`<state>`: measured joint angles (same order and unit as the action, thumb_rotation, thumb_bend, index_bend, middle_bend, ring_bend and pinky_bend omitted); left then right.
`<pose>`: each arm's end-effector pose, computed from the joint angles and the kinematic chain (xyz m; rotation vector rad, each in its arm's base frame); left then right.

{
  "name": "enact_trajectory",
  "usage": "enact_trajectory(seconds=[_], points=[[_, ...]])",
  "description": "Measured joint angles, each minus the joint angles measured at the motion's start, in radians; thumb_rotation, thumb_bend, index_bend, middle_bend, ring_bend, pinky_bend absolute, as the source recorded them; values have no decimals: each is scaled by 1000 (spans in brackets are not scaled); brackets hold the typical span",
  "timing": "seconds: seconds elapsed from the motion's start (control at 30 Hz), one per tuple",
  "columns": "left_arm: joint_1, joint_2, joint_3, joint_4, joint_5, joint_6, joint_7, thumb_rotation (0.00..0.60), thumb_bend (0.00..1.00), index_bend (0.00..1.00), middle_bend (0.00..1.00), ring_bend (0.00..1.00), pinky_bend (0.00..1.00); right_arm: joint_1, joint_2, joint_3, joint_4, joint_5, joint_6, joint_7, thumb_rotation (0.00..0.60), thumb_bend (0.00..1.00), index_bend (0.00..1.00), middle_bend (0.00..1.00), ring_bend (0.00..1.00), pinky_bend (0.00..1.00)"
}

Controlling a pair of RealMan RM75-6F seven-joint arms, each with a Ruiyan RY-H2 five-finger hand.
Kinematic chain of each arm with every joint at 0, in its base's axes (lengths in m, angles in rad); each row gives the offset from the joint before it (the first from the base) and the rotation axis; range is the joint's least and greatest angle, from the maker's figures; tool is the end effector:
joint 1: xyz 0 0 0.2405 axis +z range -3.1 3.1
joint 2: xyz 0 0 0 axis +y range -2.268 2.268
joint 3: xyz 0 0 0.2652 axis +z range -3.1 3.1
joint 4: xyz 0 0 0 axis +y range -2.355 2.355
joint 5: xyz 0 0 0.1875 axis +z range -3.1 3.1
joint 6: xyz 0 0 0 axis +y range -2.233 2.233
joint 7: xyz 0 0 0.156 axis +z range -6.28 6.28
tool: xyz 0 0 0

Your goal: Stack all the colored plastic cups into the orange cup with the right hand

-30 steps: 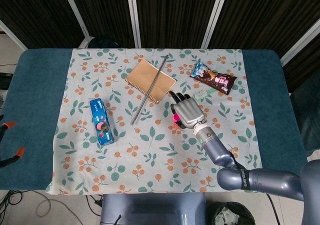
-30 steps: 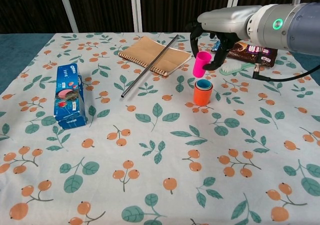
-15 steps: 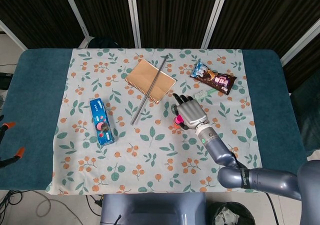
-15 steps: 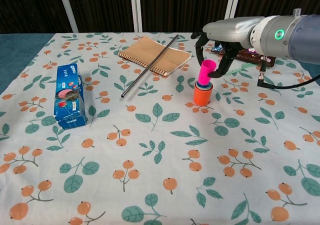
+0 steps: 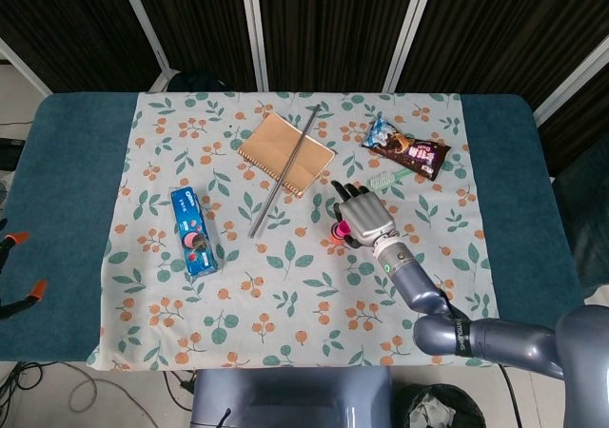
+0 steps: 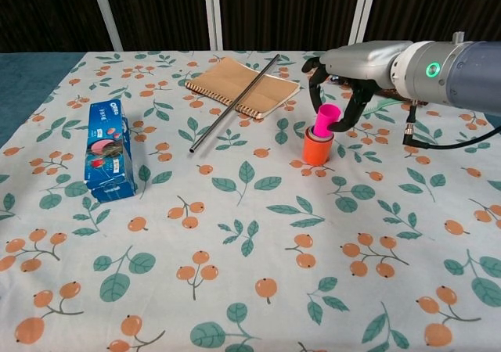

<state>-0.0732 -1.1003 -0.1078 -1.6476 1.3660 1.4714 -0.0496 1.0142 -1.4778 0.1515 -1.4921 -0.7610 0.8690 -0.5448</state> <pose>-0.3219 0.1972 0.2010 -1.2141 -0.9820 -0.9196 -0.1047 -0.4022 0.0114 1.9554 -0.8456 0.7446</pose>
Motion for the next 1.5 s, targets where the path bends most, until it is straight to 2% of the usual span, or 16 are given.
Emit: enact_trajectory(seconds=[0.07, 0.13, 0.2, 0.37, 0.5, 0.6, 0.77, 0.93, 1.03, 1.13, 1.23, 1.37, 1.5], points=[[0, 0, 0, 0, 0, 0, 0, 600, 243, 225, 11, 0, 0, 1, 1, -4, -2, 4, -10, -1, 600, 385, 42, 0, 56, 304], [0, 0, -1, -1, -2, 0, -1, 600, 243, 225, 11, 0, 0, 5, 8, -11, -8, 20, -27, -11, 600, 357, 2, 0, 43, 246], [1, 1, -1, -1, -1, 1, -1, 600, 243, 225, 11, 0, 0, 11, 15, -17, -16, 34, -36, -28, 600, 334, 0, 0, 32, 181], [0, 1, -1, 0, 0, 1, -1, 600, 242, 225, 11, 0, 0, 17, 38, -19, -62, 58, -14, -52, 600, 307, 0, 0, 20, 170], [-1, 1, -1, 2, 0, -1, -1, 600, 243, 225, 11, 0, 0, 3, 80, -14, -129, 37, 50, -57, 600, 306, 0, 0, 19, 170], [-1, 0, -1, 1, 1, 0, 0, 600, 243, 226, 11, 0, 0, -31, 137, -13, -210, -13, 129, -48, 600, 306, 0, 0, 19, 154], [1, -1, -1, -1, 2, 5, -3, 600, 243, 225, 11, 0, 0, -155, 261, -37, -354, -153, 291, 25, 600, 306, 0, 0, 20, 137], [1, -4, 0, -1, 7, 8, 2, 600, 243, 226, 11, 0, 0, -348, 350, -133, -417, -370, 484, 135, 600, 306, 0, 0, 19, 137], [2, -7, 3, 0, 12, 12, 6, 600, 243, 225, 11, 0, 0, -480, 363, -204, -406, -514, 626, 183, 600, 306, 0, 0, 19, 137], [4, -9, 2, 0, 15, 19, 4, 600, 243, 226, 11, 0, 0, -615, 351, -275, -352, -637, 758, 221, 600, 306, 0, 0, 20, 137], [5, -9, -2, 0, 18, 27, -4, 600, 243, 226, 11, 0, 0, -714, 325, -329, -275, -700, 836, 241, 600, 306, 0, 0, 19, 137], [6, -8, -5, 4, 23, 34, -17, 600, 243, 226, 11, 0, 0, -781, 272, -354, -192, -740, 866, 244, 600, 306, 0, 0, 19, 137], [5, -8, -4, 7, 26, 32, -19, 600, 243, 226, 11, 0, 0, -804, 243, -349, -147, -747, 849, 238, 600, 306, 0, 0, 20, 137]])
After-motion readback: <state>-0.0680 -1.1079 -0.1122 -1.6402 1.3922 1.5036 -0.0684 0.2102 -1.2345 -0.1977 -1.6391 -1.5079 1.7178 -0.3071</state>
